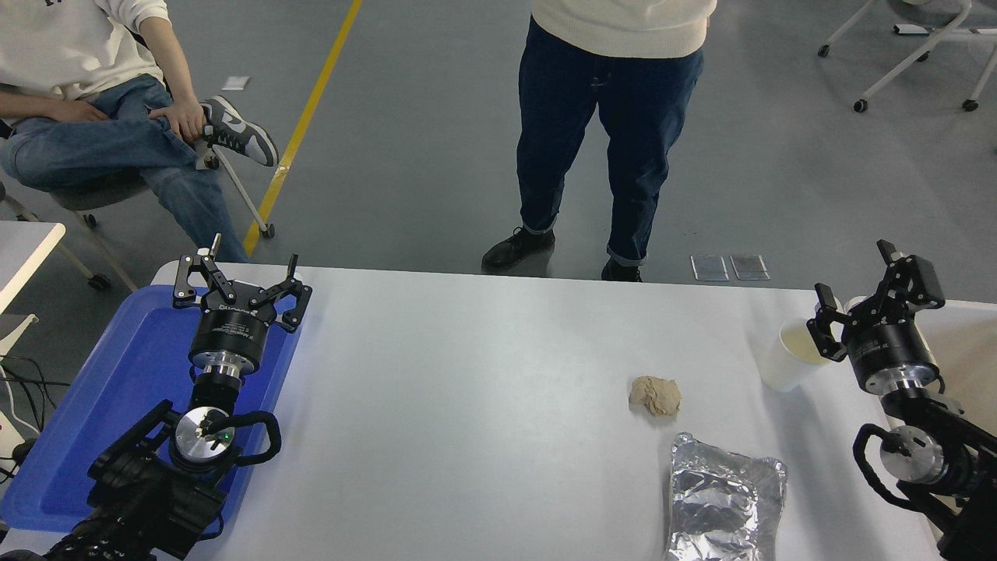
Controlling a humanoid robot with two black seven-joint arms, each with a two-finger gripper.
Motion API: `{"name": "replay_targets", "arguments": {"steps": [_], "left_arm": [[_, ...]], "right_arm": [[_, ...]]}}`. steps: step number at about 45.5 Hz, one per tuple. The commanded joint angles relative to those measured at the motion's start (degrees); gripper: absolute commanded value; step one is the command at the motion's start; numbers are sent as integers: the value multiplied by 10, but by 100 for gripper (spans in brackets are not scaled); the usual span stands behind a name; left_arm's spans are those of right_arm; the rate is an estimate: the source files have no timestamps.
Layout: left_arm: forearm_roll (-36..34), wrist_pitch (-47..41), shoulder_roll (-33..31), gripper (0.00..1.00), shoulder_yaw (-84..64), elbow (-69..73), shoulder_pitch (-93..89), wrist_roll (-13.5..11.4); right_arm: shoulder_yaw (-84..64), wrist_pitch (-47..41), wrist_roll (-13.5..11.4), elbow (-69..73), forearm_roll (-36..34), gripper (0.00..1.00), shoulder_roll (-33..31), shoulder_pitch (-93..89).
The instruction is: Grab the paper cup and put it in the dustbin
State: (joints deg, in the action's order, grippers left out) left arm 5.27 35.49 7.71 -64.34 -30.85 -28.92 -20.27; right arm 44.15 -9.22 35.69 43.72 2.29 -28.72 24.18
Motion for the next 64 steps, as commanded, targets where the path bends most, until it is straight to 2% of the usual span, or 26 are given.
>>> {"name": "replay_targets", "arguments": {"steps": [1,52,64], "left_arm": [[-1,0,0,100,0,0,0,-1],[-1,0,0,100,0,0,0,0],[-1,0,-1,100,0,-1,0,1]], "right_arm": [[-1,0,0,0,0,100,-2,-2],[-2,3,0,0,-2,100,-3,-2],[-78,5,-6,1,-3,100,-71,24]]}}
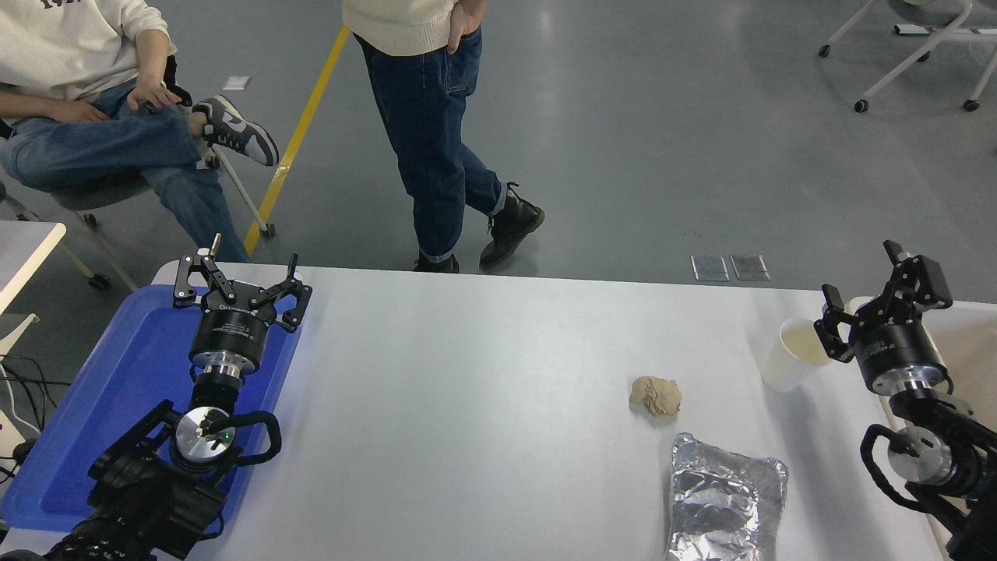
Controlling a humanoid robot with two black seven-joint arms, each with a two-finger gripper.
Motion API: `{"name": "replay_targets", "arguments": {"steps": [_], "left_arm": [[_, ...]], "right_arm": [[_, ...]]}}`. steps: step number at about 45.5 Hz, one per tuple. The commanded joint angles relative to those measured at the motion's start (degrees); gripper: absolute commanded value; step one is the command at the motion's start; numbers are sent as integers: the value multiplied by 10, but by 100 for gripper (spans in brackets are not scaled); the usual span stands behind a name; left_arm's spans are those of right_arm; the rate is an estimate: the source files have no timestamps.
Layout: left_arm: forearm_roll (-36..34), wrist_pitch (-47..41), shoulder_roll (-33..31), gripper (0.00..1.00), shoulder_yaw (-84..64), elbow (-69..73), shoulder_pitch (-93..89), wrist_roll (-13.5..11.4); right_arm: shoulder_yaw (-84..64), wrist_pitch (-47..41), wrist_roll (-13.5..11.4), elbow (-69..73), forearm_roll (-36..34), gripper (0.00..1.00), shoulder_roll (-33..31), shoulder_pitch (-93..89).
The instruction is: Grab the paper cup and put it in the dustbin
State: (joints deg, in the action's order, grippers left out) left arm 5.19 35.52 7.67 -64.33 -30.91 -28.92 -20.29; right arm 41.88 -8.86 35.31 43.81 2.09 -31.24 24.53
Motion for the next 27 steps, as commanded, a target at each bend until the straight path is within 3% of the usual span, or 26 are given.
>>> {"name": "replay_targets", "arguments": {"steps": [1,11,19,27], "left_arm": [[0,0,0,100,0,0,-1,1],[0,0,0,100,0,0,0,1],[0,0,0,100,0,0,0,0],[0,0,0,100,0,0,0,0]], "right_arm": [[-60,2,-2,1,-1,100,-50,23],[-74,24,-6,64,-6,100,-98,18],[-171,88,-50,129,-5,100,-123,50],[-262,138,-55,199,-16,100,-167,108]]}}
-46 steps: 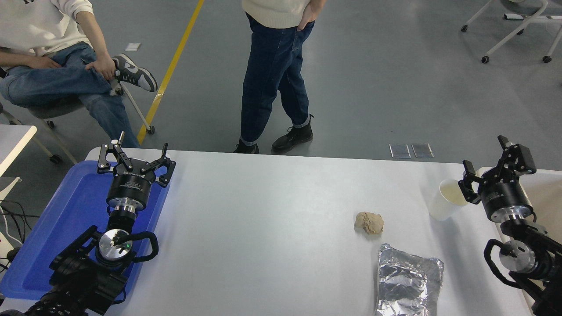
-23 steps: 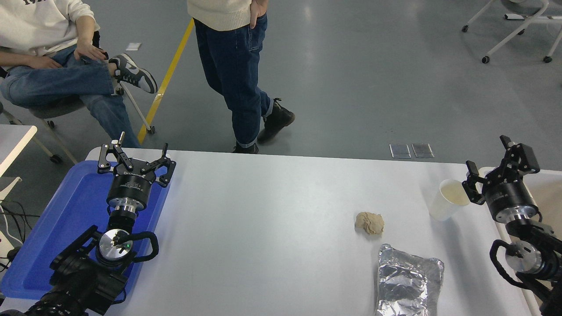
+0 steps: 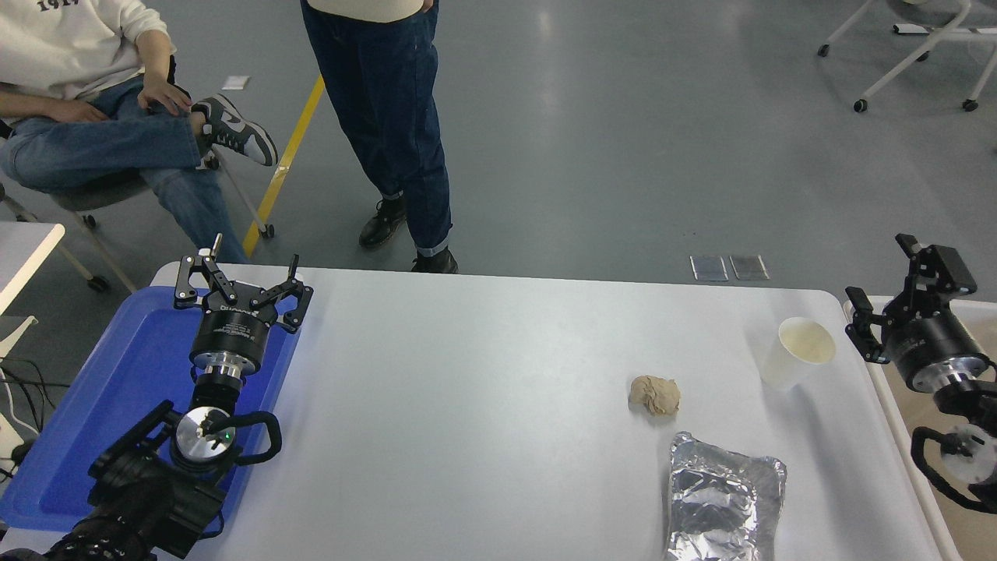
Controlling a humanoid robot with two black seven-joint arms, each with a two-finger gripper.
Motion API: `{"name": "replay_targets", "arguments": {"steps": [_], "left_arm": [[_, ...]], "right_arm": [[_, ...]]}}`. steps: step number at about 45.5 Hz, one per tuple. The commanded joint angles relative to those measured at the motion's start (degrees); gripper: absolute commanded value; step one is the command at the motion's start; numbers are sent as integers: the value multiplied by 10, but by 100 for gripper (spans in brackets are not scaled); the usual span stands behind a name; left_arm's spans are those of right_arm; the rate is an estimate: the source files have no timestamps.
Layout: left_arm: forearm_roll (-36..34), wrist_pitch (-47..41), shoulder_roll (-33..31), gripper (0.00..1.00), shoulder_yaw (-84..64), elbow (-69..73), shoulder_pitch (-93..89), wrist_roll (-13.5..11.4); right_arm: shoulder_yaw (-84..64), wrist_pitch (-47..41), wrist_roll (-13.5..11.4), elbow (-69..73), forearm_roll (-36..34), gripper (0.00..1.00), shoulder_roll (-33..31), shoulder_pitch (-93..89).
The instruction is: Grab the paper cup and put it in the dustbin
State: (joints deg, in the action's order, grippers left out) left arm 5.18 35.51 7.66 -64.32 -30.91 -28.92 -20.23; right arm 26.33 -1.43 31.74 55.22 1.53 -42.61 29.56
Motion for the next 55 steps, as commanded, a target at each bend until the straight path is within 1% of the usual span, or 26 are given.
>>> {"name": "replay_targets", "arguments": {"steps": [1,4,8,12,13,19,23,27,32,37,42,44,49,55], "left_arm": [[0,0,0,100,0,0,0,-1],[0,0,0,100,0,0,0,0],[0,0,0,100,0,0,0,-1],[0,0,0,100,0,1,0,0],[0,0,1,100,0,0,0,0],[0,0,0,100,0,0,0,0],[0,0,1,100,1,0,0,0],[0,0,0,100,0,0,0,0],[0,0,0,100,0,0,0,0],[0,0,0,100,1,0,-1,1],[0,0,0,100,0,0,-1,1],[0,1,0,100,1,0,-1,1],[0,1,0,100,1,0,-1,1],[0,1,0,100,1,0,0,0]], "right_arm": [[-116,66,-19,93,-12,100,-61,65],[-149,69,-22,111,-13,100,-80,92],[-213,70,-33,127,-14,100,-99,148],[-301,71,-44,141,-29,100,-115,221],[-343,71,-48,147,-39,100,-120,253],[-508,69,-52,171,-82,100,-121,391],[-622,64,-53,203,-95,100,-113,484],[-733,63,-52,228,-96,100,-89,576],[-870,44,-52,229,-87,100,-27,667],[-999,-19,-52,228,-86,100,20,762],[-1067,-114,-51,227,-72,100,41,830],[-1084,-142,-52,227,-54,100,53,856],[-1120,-195,-52,228,16,100,76,919],[-1162,-271,-52,229,80,100,143,948]]}}
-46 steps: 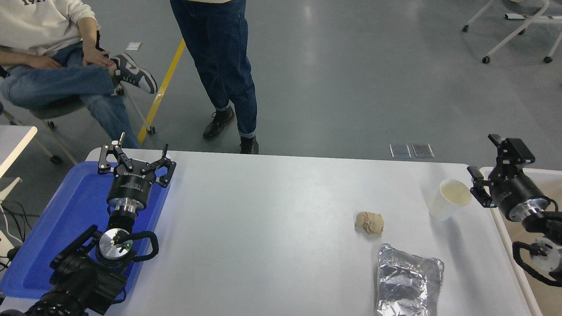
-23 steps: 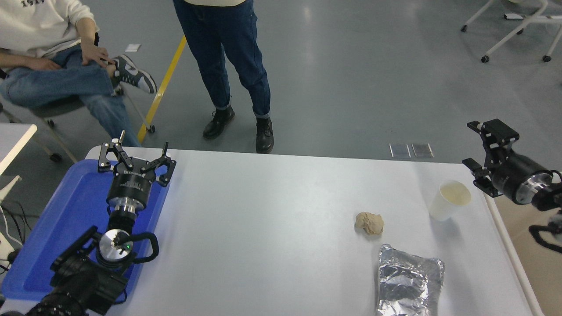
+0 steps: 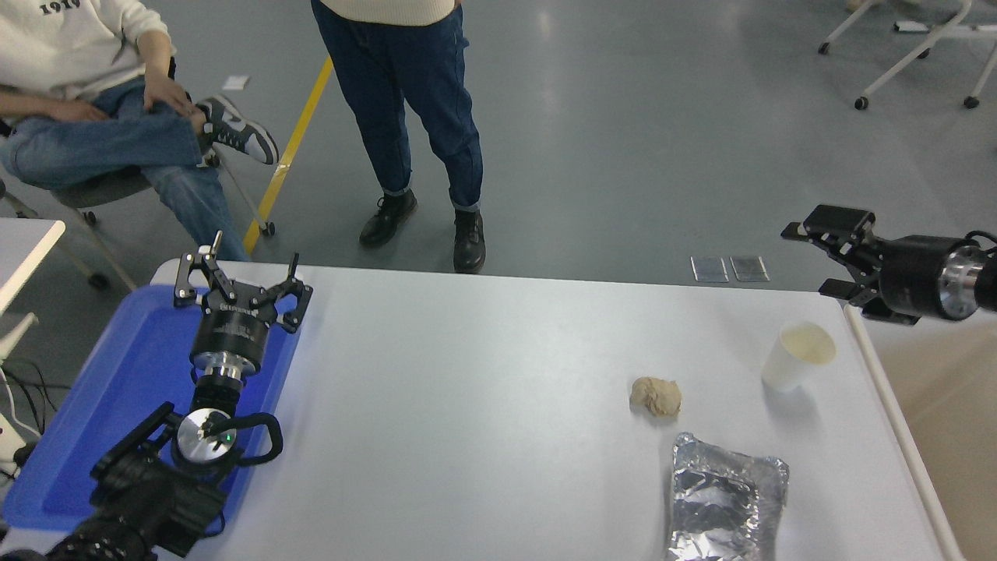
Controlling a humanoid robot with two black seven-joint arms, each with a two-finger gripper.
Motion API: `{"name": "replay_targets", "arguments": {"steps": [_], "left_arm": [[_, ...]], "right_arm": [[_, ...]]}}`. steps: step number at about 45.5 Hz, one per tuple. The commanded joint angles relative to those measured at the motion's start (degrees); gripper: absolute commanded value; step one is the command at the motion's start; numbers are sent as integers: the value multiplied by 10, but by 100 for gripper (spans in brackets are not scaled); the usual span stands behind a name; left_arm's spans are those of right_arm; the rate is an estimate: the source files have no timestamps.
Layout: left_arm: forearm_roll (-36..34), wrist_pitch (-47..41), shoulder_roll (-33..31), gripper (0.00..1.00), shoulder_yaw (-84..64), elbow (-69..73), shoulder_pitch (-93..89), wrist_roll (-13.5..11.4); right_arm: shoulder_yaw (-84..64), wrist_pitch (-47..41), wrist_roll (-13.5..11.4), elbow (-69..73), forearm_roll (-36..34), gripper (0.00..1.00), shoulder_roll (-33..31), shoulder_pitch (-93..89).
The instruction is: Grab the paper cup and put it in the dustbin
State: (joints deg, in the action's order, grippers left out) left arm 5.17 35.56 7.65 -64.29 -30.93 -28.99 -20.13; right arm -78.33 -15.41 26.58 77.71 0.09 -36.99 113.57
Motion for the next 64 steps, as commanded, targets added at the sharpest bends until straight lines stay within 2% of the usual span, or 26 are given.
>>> {"name": "replay_targets", "arguments": {"steps": [1,9,11,13,15,18,22,26,42,64], "left_arm": [[0,0,0,100,0,0,1,-1],[0,0,0,100,0,0,1,-1],[1,0,0,100,0,0,1,-1],[0,0,0,100,0,1,1,-1],[0,0,0,100,0,1,1,-1],[1,0,1,100,0,1,1,-2],[1,0,1,100,0,1,1,-2],[1,0,1,100,0,1,1,-2],[1,0,1,100,0,0,1,-2],[0,0,0,100,0,0,0,0]], "right_arm": [[-123,-150,0,4,103,100,95,111],[-139,-239,-3,8,151,100,133,153],[-133,-245,-13,17,155,100,148,162],[-132,-260,-38,32,155,100,159,178],[-129,-294,-81,40,157,100,160,203],[-121,-296,-130,45,157,100,160,228],[-102,-296,-168,48,158,100,160,249],[-94,-296,-189,48,159,100,162,262],[-21,-296,-192,46,149,100,168,259],[-23,-296,-192,40,150,100,163,252]]}}
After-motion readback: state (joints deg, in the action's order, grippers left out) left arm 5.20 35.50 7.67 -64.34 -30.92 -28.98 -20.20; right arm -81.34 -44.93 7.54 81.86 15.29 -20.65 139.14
